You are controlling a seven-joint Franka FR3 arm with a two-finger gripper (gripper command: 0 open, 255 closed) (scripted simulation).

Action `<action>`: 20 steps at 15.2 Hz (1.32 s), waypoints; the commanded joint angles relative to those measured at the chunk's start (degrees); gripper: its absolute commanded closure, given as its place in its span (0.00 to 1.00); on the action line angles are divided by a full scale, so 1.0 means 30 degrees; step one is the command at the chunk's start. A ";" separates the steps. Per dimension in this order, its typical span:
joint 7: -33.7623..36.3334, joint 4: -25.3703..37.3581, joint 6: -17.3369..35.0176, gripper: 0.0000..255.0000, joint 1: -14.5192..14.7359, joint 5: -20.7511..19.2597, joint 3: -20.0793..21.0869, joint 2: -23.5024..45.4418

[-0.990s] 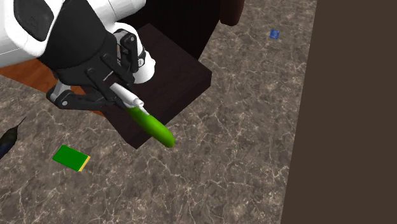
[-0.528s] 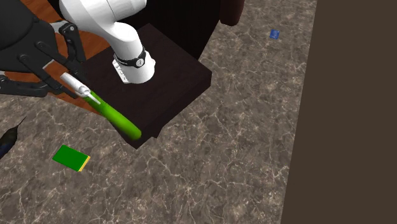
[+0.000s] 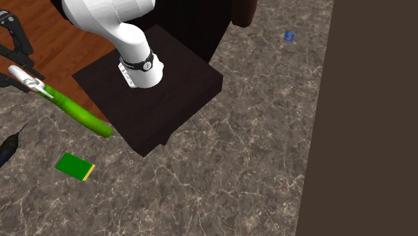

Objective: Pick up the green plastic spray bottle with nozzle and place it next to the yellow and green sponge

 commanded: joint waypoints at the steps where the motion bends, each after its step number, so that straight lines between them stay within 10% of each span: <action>1: -0.0894 0.0231 -0.0336 1.00 -0.0343 -0.0542 -0.0709 -0.0210; 20: -0.4623 -0.1092 0.0775 1.00 -0.1919 -0.3634 -0.4706 -0.1196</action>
